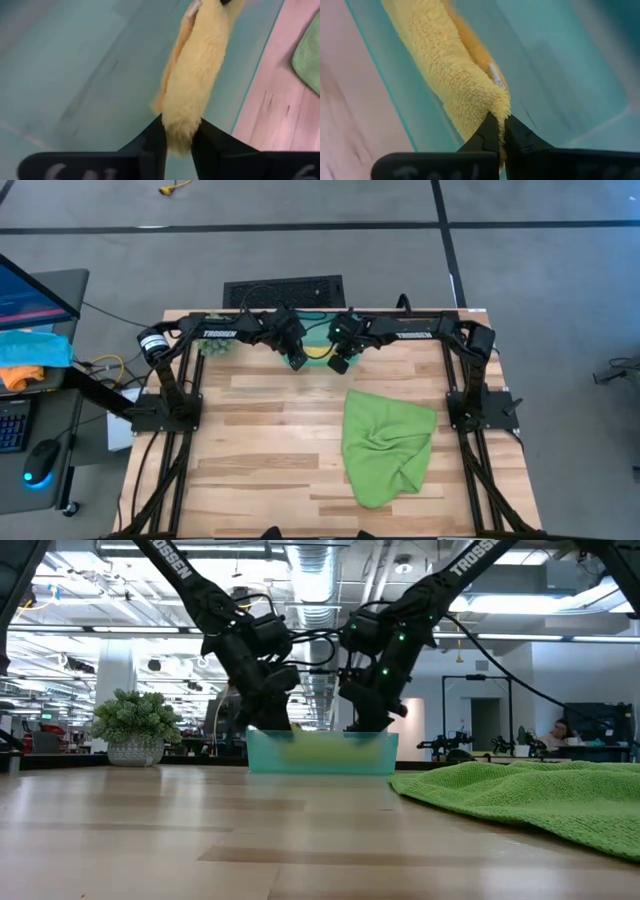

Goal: Roll microfiber towels into tight, uniform cylinder then place into a basket
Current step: Put the yellow microfiber cloth into the green bin, then fold the green microfiber cloth

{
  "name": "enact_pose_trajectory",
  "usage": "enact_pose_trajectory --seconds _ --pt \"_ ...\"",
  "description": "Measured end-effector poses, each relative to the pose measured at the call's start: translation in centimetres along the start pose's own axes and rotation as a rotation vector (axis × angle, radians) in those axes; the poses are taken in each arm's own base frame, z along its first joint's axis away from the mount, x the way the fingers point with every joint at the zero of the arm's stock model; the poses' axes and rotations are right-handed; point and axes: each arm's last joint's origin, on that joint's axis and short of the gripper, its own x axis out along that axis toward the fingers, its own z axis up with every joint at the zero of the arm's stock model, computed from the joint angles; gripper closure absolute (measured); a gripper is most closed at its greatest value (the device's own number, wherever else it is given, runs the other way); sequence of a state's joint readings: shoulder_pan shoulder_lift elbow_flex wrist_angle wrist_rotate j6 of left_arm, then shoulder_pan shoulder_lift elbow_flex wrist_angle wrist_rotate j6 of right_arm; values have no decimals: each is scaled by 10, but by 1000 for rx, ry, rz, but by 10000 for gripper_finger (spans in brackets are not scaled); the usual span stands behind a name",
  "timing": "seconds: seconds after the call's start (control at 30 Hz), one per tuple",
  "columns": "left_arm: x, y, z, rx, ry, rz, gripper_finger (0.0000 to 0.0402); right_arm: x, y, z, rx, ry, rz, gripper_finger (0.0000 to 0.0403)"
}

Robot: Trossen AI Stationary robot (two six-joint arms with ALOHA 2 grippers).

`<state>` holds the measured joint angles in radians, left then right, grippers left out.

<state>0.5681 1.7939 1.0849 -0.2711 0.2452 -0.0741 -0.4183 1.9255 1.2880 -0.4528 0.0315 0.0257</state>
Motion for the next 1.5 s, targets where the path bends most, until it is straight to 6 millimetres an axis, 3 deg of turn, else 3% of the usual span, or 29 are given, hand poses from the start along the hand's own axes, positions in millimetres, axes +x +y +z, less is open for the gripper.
enact_pose_trajectory --seconds 0.3,0.73,1.1,1.3,1.5 --pt "-1 0 2 21 -2 3 268 0 0 -3 0 26 1 386" --pt "-19 -7 30 88 -7 12 262 0 0 -3 0 31 7 366" --pt "-20 -7 29 108 20 34 262 -1 2 -3 -4 27 9 245" --pt "-24 -7 26 109 48 51 262 -18 2 1 0 -1 10 206" --pt "-52 -14 30 122 -2 74 262 -52 2 3 -2 -43 13 207"
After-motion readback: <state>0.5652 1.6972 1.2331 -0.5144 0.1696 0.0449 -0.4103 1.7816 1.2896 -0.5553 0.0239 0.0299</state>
